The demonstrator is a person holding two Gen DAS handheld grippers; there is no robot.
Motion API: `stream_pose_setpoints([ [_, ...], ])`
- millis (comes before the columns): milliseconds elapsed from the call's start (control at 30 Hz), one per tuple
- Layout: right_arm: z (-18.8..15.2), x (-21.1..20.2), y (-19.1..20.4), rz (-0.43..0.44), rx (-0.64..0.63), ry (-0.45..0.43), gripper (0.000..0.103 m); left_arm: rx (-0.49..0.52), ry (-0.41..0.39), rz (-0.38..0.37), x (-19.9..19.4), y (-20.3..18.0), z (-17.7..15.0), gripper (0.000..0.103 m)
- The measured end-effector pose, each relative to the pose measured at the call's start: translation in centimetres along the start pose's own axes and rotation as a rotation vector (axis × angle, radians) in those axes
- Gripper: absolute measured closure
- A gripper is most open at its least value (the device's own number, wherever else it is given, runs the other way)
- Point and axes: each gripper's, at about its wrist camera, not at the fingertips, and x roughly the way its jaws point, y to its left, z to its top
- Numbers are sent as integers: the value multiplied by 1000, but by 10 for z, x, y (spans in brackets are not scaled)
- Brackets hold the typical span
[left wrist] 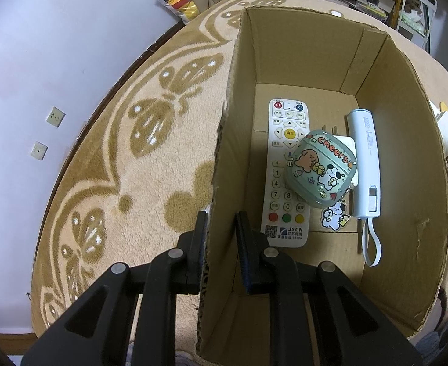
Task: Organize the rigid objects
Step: 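Pinch the key ring with the right tool and lift it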
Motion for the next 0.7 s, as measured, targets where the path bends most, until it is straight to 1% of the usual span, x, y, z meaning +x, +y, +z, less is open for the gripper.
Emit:
stream_pose_setpoints([
  [67,3,-3,1,21,14,-16,99,1,-1,1,0,0,0,85],
  [267,13,-20,0,138,83,-76,99,0,-1,0,0,0,0,85],
  [367,15,-27,5,140,72,-113,99,0,-1,0,-1,0,0,85],
  [567,23,-30,19,131,29,-144,99,1,-2,2,-1,0,0,85],
  [700,30,-44,35,154,-14,-208,99,3,-2,5,-2,0,1,85],
])
